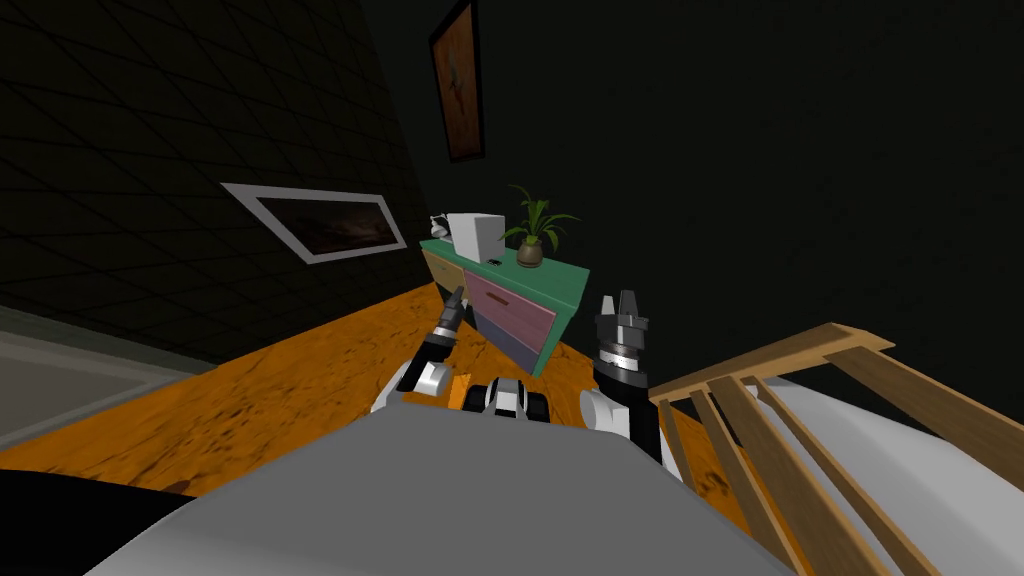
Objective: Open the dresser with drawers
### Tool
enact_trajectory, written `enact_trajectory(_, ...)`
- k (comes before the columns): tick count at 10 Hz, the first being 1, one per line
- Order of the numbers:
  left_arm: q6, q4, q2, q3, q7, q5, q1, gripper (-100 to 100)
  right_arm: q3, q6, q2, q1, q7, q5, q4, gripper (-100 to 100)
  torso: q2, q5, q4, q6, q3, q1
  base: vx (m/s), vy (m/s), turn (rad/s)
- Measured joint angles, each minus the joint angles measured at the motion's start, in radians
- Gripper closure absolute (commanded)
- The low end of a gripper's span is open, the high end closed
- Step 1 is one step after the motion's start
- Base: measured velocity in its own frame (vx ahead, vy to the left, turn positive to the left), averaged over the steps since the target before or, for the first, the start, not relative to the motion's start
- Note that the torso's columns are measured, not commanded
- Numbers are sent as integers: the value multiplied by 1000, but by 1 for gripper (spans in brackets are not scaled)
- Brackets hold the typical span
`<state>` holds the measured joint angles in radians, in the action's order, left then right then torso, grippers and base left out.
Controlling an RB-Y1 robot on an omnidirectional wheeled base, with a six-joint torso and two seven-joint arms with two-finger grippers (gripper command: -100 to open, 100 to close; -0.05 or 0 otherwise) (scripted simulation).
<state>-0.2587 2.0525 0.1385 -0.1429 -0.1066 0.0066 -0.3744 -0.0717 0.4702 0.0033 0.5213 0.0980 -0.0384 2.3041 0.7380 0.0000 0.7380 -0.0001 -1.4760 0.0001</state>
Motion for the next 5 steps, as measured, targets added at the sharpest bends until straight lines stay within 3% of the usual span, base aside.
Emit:
enact_trajectory(2,1,-51,-4,-21,-7,-14,13,-100,0,0,0,0,0,0,0,0,-1,0,0,0,0,0,55,9,-109)
enact_trajectory(5,23,-115,23,-37,-3,-24,39,-100,0,0,0,0,0,0,0,0,0,0,0,0,0,0,58,5,-90)
